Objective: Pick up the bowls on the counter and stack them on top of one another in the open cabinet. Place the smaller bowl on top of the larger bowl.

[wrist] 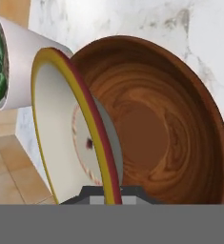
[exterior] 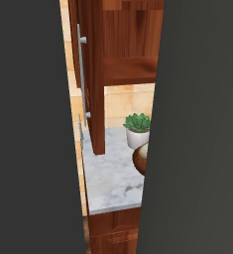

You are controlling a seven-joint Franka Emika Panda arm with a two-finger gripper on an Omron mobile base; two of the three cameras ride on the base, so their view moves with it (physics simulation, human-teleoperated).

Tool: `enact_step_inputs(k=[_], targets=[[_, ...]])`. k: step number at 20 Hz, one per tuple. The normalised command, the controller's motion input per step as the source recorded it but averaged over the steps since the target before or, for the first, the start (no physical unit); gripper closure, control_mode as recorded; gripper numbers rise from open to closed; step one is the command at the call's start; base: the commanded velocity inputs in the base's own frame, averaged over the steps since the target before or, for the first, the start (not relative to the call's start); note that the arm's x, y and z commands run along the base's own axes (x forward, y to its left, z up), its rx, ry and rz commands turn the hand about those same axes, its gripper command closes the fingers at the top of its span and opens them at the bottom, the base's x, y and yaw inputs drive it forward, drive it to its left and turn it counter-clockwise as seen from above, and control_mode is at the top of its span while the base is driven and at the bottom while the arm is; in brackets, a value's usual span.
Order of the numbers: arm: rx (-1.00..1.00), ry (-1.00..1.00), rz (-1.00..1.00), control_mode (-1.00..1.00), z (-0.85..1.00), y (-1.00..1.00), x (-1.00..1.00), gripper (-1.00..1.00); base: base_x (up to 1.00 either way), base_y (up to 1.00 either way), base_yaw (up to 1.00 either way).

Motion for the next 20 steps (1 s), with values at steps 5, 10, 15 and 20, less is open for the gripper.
enact_step_inputs(k=[5, 10, 15, 20], targets=[[0.00, 0.02, 0.11, -1.00, -0.19, 0.01, 0.07, 1.00, 0.00, 0.00, 0.00], [0.00, 0.02, 0.11, -1.00, -0.17, 0.05, 0.14, 1.00, 0.00, 0.00, 0.00], [0.00, 0.01, 0.10, -1.00, -0.09, 0.03, 0.12, 1.00, 0.00, 0.00, 0.00], [0.00, 0.00, 0.10, -1.00, -0.04, 0.00, 0.00, 1.00, 0.00, 0.00, 0.00]])
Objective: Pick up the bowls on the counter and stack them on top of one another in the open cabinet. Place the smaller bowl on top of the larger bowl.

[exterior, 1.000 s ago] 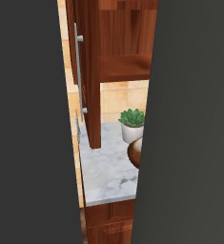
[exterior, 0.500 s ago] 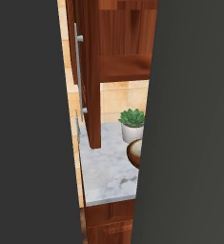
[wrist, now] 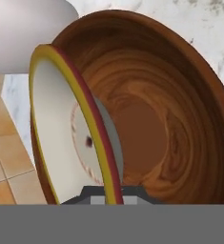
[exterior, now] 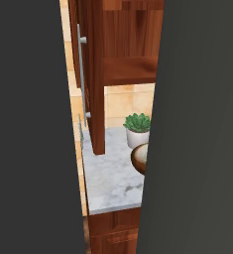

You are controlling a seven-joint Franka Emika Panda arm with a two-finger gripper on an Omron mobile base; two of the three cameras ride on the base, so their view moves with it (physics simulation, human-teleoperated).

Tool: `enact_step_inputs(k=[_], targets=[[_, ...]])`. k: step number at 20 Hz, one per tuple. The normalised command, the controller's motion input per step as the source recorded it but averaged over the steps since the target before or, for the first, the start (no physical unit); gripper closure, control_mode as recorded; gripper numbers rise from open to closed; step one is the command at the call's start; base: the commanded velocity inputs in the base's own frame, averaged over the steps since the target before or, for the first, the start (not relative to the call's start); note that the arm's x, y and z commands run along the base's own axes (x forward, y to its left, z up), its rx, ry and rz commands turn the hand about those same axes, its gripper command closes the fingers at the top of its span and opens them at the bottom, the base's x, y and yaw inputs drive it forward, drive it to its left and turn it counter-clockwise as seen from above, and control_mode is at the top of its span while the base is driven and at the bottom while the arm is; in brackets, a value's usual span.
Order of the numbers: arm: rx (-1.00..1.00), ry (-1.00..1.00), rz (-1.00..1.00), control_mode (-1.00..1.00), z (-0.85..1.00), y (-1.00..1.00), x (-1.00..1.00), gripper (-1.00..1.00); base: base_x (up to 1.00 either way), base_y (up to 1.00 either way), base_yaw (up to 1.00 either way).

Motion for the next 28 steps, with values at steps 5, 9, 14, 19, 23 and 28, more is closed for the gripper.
enact_step_inputs(k=[5, 9, 14, 19, 23, 28], targets=[[0.00, 0.00, 0.05, -1.00, 0.00, 0.02, -0.09, -1.00, 0.00, 0.00, 0.00], [0.00, -0.06, 0.02, -1.00, 0.19, 0.00, -0.32, -1.00, 0.00, 0.00, 0.00], [0.00, -0.07, 0.01, -1.00, 0.17, 0.00, -0.37, -1.00, 0.00, 0.00, 0.00], [0.00, -0.07, 0.00, -1.00, 0.17, 0.00, -0.38, -1.00, 0.00, 0.00, 0.00], [-0.01, -0.06, 0.00, -1.00, 0.20, -0.01, -0.43, -1.00, 0.00, 0.00, 0.00], [-0.02, -0.01, 0.00, -1.00, 0.19, -0.06, -0.35, -1.00, 0.00, 0.00, 0.00]])
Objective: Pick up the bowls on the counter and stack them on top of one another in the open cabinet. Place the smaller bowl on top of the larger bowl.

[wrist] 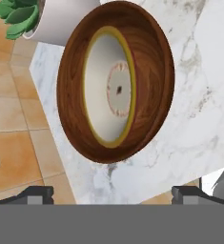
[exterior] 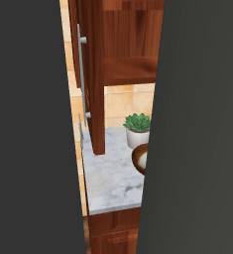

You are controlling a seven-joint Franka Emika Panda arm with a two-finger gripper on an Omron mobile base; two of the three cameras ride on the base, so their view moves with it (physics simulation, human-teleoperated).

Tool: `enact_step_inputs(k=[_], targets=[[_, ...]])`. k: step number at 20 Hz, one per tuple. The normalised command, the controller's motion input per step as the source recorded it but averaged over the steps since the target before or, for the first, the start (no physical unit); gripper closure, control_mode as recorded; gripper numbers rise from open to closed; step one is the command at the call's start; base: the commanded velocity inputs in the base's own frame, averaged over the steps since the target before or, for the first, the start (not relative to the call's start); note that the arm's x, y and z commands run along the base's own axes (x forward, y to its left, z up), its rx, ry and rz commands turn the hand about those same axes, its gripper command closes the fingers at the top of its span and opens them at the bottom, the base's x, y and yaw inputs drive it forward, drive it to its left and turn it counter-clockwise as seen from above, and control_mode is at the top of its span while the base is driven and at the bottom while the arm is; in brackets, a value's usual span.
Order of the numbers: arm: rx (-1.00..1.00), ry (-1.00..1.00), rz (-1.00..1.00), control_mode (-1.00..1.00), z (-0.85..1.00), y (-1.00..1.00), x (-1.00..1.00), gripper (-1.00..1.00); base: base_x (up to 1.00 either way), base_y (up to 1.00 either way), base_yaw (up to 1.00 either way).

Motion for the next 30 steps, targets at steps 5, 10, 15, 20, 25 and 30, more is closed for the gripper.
enact_step_inputs(k=[5, 10, 15, 20, 25, 30], targets=[[-0.02, 0.00, 0.00, -1.00, 0.08, -0.02, -0.06, -1.00, 0.00, 0.00, 0.00], [-0.02, 0.03, -0.01, -1.00, 0.15, -0.02, 0.22, -1.00, 0.00, 0.00, 0.00], [-0.02, 0.07, 0.00, -1.00, 0.17, -0.14, 0.28, -1.00, 0.00, 0.00, 0.00], [-0.01, 0.06, 0.00, -1.00, 0.10, -0.25, 0.02, -1.00, 0.00, 0.00, 0.00], [0.00, 0.01, 0.00, -1.00, 0.04, -0.24, 0.00, -1.00, 0.00, 0.00, 0.00], [0.00, 0.01, 0.00, -1.00, 0.00, -0.14, 0.02, -1.00, 0.00, 0.00, 0.00]])
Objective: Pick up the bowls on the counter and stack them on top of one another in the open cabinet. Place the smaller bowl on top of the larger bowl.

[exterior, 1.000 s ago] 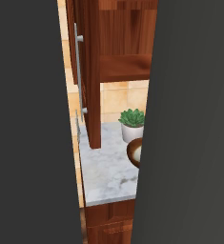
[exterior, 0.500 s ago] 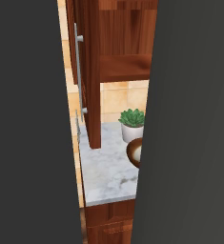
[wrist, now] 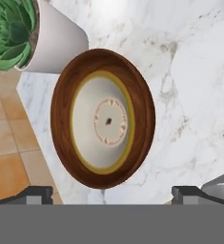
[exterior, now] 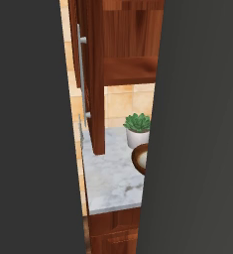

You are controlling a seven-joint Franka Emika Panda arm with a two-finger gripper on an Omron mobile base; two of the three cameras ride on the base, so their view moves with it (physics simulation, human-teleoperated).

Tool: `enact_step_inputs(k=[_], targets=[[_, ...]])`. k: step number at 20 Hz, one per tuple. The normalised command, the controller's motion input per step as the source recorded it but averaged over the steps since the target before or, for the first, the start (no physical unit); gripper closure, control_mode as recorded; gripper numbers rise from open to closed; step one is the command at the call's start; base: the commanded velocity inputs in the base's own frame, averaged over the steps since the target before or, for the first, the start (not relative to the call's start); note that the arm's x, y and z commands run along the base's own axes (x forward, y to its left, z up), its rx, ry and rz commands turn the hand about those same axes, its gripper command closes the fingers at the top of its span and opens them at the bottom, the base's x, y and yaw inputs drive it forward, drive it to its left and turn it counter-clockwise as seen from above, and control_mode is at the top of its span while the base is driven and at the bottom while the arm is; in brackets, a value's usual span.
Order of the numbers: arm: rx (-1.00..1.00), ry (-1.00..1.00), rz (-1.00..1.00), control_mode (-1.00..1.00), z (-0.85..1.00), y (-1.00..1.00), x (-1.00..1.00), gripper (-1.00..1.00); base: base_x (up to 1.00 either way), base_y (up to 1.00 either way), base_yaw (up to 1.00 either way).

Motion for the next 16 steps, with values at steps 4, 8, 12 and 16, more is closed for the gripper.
enact_step_inputs(k=[4, 8, 12, 16], targets=[[0.00, 0.00, 0.00, -1.00, 0.00, -0.04, 0.03, -1.00, 0.00, 0.00, 0.00], [0.00, 0.03, 0.01, -1.00, -0.06, 0.00, 0.00, -1.00, 0.00, 0.00, 0.00], [-0.01, 0.04, 0.02, -1.00, -0.12, 0.00, 0.00, -1.00, 0.00, 0.00, 0.00], [-0.01, 0.04, 0.03, -1.00, -0.15, 0.00, 0.00, -1.00, 0.00, 0.00, 0.00]])
